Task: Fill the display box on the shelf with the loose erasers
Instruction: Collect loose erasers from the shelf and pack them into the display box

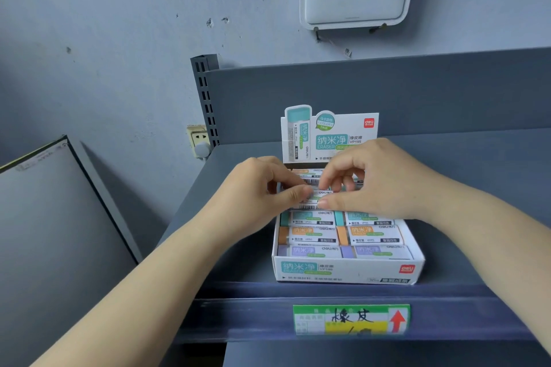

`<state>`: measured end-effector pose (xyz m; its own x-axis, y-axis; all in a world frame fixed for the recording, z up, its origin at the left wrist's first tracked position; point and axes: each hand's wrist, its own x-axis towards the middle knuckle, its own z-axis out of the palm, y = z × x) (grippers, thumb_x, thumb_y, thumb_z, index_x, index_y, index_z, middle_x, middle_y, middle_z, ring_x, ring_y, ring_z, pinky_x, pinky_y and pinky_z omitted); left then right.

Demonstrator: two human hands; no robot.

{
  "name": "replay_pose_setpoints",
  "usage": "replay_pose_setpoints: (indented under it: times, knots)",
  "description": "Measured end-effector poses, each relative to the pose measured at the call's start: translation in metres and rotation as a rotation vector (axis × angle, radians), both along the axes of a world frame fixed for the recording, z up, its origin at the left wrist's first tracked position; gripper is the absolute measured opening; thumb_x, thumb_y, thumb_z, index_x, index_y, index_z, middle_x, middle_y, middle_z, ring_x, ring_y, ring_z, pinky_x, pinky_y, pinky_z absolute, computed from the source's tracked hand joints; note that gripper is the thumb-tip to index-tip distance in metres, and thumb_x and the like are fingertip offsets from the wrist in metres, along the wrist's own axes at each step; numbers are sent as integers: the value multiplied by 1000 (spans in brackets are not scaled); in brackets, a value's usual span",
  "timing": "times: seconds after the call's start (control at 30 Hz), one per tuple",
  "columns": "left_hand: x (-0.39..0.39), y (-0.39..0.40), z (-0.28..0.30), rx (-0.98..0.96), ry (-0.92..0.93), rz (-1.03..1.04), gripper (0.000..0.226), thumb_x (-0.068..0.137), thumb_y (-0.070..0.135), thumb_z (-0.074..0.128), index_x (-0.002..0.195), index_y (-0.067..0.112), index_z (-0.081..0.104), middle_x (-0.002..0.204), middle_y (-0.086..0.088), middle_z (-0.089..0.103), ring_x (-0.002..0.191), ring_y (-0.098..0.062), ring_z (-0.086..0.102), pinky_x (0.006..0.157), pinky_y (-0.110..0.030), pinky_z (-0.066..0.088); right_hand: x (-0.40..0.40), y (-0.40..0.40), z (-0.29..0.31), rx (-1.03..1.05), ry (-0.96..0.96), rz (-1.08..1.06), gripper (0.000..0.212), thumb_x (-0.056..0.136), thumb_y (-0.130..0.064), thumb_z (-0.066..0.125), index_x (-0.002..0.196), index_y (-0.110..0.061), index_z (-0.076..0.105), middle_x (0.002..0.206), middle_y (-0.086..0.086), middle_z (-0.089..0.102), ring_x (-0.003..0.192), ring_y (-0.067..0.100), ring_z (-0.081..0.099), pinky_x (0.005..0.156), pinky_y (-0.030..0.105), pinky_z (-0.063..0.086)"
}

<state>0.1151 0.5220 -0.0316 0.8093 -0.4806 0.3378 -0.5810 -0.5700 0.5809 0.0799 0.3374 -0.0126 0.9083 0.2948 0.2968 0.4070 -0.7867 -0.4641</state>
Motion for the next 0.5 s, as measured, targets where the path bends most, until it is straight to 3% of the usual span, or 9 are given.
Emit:
replay_pose_setpoints:
  times: [0.07, 0.23, 0.33, 0.5]
  knots:
    - [0, 1, 1, -28, -7, 2, 6, 81, 32, 67, 76, 33, 70, 76, 11, 59, 62, -1, 46, 55, -12, 33, 1, 0, -1, 3, 3, -2, 11, 68, -35, 78, 75, -30, 70, 61, -11, 59, 63, 0, 51, 64, 16, 43]
    - [-2, 5, 2, -58, -46, -10, 21, 81, 25, 67, 66, 38, 61, 72, 9, 57, 59, -1, 43, 54, -11, 34, 3, -1, -2, 32, -18, -4, 11, 71, -35, 75, 77, -26, 72, 67, -3, 65, 58, 2, 48, 57, 17, 40]
    - [-2, 7, 5, -53, -100, 3, 14, 83, 23, 65, 72, 32, 65, 71, 13, 55, 61, 2, 44, 55, -7, 34, 1, -3, 2, 139, -79, -39, 5, 74, -28, 73, 74, -23, 71, 69, 3, 68, 55, 3, 46, 53, 13, 38]
    - [-7, 3, 18, 120, -302, 59, 13, 85, 28, 61, 94, 25, 69, 80, 17, 53, 72, -3, 47, 58, -9, 34, -7, -8, 12, 7, -205, -181, 8, 80, -29, 67, 78, -22, 70, 59, -15, 56, 57, -2, 48, 53, 10, 34]
